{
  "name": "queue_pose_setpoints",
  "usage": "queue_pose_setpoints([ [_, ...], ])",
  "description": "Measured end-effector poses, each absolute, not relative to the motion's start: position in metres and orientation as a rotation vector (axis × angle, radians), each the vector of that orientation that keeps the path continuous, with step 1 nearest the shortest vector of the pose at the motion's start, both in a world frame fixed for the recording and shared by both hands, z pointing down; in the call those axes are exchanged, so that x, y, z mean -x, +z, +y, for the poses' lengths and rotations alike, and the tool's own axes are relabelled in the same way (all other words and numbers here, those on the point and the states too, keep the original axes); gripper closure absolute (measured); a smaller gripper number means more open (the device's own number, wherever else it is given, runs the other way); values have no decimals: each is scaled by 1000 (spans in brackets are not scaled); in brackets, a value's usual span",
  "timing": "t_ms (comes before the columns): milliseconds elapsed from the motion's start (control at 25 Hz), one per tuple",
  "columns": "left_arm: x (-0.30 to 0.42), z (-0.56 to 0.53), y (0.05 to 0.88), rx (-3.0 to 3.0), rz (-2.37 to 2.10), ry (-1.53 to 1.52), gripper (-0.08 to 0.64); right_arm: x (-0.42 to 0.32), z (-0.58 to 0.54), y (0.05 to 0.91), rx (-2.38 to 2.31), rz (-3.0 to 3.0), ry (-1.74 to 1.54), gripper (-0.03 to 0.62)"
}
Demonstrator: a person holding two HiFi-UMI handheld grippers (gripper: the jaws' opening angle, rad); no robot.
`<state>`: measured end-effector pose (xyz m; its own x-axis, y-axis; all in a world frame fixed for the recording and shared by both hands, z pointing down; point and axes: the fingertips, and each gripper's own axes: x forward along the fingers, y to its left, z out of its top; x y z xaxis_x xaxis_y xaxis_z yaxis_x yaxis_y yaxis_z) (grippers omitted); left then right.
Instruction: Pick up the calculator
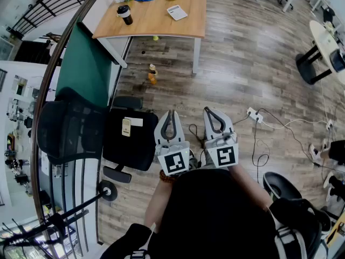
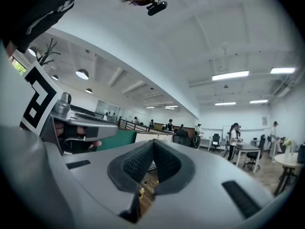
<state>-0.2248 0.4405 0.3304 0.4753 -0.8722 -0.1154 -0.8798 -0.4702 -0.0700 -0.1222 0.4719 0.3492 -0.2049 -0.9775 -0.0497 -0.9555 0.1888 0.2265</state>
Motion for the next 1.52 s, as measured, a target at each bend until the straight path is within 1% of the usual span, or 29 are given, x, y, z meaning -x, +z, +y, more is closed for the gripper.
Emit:
queue_pose_setpoints([
  [200, 212, 453, 331, 2612, 1499, 91, 518, 111, 484, 345, -2002, -2341, -276, 588],
  [400, 225, 464, 338, 2610, 1515, 77, 518, 122, 491, 355, -2007, -2362, -209, 582],
  [480, 228, 463, 340, 2614, 1532, 77, 518, 125, 490, 358, -1973, -2384, -196, 535],
  [520, 230, 462, 341, 2616, 1542, 76, 517, 127, 488, 360, -1949, -2385, -195, 522],
  [720, 237, 457, 340, 2597, 1575, 73, 517, 135, 484, 371, -1820, -2380, -154, 399],
  [840, 234, 451, 342, 2603, 1570, 62, 518, 136, 479, 374, -1790, -2382, -162, 354],
  [1200, 229, 419, 345, 2583, 1638, 54, 517, 133, 436, 363, -1792, -2443, -171, 299],
  [1440, 205, 393, 343, 2574, 1627, 3, 517, 109, 407, 378, -1714, -2415, -59, 253],
  [1520, 198, 384, 344, 2572, 1627, 0, 517, 102, 394, 376, -1727, -2419, -71, 240],
])
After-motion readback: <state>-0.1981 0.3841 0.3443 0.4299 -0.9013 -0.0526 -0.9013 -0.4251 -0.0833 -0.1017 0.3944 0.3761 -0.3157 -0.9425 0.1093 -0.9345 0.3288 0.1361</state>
